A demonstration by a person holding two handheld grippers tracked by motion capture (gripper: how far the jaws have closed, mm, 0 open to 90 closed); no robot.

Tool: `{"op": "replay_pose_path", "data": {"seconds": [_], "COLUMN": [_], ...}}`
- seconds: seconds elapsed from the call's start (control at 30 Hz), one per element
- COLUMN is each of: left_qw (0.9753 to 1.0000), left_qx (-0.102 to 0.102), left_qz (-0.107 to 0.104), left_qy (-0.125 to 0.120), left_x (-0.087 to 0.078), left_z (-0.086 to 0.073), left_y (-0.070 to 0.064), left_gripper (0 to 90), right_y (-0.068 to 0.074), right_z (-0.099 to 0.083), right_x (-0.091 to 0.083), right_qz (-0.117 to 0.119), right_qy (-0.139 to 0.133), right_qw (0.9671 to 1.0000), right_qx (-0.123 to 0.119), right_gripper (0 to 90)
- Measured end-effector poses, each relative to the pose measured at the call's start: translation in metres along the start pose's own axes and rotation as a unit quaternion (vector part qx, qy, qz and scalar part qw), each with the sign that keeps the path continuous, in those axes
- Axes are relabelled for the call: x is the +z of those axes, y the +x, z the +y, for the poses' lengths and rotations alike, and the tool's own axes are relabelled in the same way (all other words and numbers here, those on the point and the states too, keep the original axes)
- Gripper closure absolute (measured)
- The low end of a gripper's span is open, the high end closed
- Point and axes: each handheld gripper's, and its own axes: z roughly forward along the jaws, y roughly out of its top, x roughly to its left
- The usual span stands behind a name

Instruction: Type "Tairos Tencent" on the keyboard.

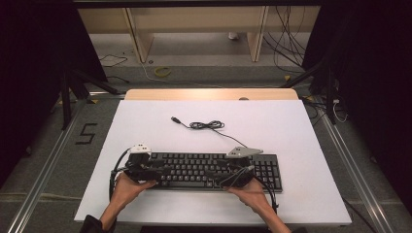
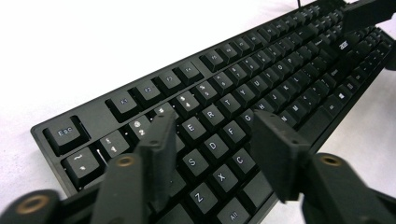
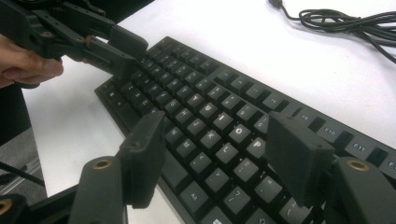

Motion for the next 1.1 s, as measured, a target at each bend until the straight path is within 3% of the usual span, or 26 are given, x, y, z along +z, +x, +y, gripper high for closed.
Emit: {"op": "replay_pose_path", "data": {"seconds": [0.27, 0.63, 1.1], "left_qw": [0.9995, 0.9974, 0.9964], "left_qx": [0.016, 0.032, 0.028], "left_qz": [0.0, 0.022, 0.025], "left_qy": [0.029, 0.06, 0.075], "left_x": [0.005, 0.011, 0.016], "left_z": [0.004, 0.003, 0.003], "left_y": [-0.002, -0.003, -0.002], "left_gripper": [70.1, 87.8, 89.1], "right_y": [0.002, 0.003, 0.005], "right_z": [-0.004, -0.009, -0.013], "right_x": [-0.005, -0.011, -0.016], "right_qz": [0.003, 0.003, 0.004], "right_qy": [-0.004, -0.006, -0.004], "right_qw": [1.0, 1.0, 1.0], "right_qx": [-0.001, -0.002, -0.003], "right_gripper": [37.8, 37.1, 36.6]}}
